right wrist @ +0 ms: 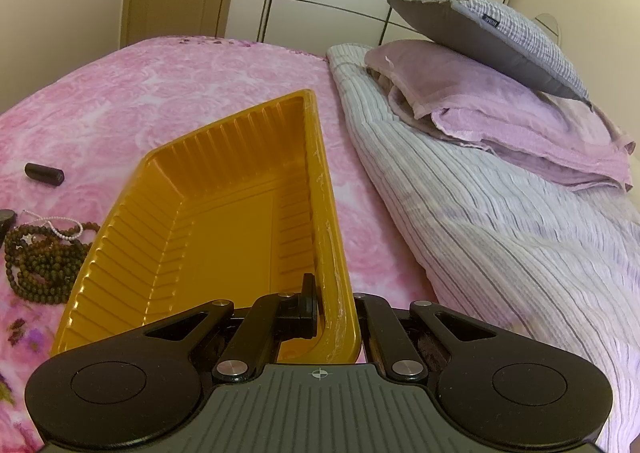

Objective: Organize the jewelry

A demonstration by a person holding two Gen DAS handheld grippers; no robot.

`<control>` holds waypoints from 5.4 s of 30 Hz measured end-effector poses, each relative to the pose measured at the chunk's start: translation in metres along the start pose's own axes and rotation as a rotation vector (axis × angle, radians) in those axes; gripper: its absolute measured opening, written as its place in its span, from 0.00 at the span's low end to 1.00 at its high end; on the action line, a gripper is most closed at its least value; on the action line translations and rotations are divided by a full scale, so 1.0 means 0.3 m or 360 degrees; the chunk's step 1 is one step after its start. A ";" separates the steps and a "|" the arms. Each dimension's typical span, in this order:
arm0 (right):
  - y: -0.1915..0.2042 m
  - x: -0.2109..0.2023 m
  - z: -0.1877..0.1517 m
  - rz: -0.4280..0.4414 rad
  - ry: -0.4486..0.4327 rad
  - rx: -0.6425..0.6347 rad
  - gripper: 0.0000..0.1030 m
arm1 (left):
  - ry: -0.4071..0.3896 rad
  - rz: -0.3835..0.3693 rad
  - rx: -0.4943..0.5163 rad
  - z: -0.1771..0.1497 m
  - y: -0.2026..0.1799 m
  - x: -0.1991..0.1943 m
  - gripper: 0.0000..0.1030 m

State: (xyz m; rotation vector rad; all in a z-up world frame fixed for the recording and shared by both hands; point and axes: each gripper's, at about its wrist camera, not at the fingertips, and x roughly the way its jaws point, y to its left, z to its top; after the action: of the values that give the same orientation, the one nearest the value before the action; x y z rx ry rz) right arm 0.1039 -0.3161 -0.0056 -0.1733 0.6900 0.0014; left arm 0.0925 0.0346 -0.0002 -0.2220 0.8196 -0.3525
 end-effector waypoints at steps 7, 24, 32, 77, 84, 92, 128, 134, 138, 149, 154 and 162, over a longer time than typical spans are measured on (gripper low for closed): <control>-0.001 -0.002 0.001 0.0015 0.0007 -0.0008 0.04 | -0.0042 -0.0173 0.0143 0.085 -0.209 0.091 0.13; -0.019 0.023 0.015 0.0081 0.0172 -0.0157 0.04 | 0.0071 -0.0234 0.0376 0.075 -0.470 0.369 0.14; -0.019 0.033 0.028 0.0104 0.0171 -0.0271 0.04 | 0.0043 -0.0245 0.0378 0.071 -0.492 0.362 0.15; -0.040 0.050 0.035 0.0120 0.0177 -0.0350 0.04 | -0.0001 0.0659 0.0233 -0.174 0.016 0.122 0.17; -0.044 0.055 0.034 0.0118 0.0175 -0.0350 0.04 | -0.0035 0.0599 0.0226 -0.158 -0.016 0.106 0.16; -0.050 0.055 0.029 0.0129 0.0179 -0.0333 0.04 | -0.0090 0.0183 0.0304 -0.064 -0.234 0.159 0.16; -0.056 0.057 0.020 0.0126 0.0185 -0.0322 0.04 | -0.0139 0.0519 0.0202 -0.128 -0.042 0.106 0.27; -0.052 0.061 0.022 0.0118 0.0194 -0.0324 0.04 | -0.0189 0.0507 0.0133 -0.085 0.001 0.133 0.27; -0.053 0.062 0.023 0.0117 0.0198 -0.0323 0.04 | -0.0188 0.0505 0.0112 -0.065 -0.011 0.185 0.27; -0.055 0.065 0.018 0.0114 0.0200 -0.0319 0.04 | -0.0127 0.0606 0.0221 -0.085 -0.028 0.226 0.23; -0.058 0.067 0.016 0.0117 0.0200 -0.0311 0.04 | -0.0115 0.0561 0.0243 -0.100 -0.046 0.184 0.18; -0.059 0.065 0.014 0.0117 0.0199 -0.0313 0.04 | -0.0067 0.0543 0.0237 -0.127 -0.052 0.169 0.19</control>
State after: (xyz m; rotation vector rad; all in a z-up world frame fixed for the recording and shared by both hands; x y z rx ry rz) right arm 0.1227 -0.3341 -0.0121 -0.3392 0.8209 0.1299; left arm 0.0928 -0.0017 -0.0545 0.0502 0.7700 -0.0866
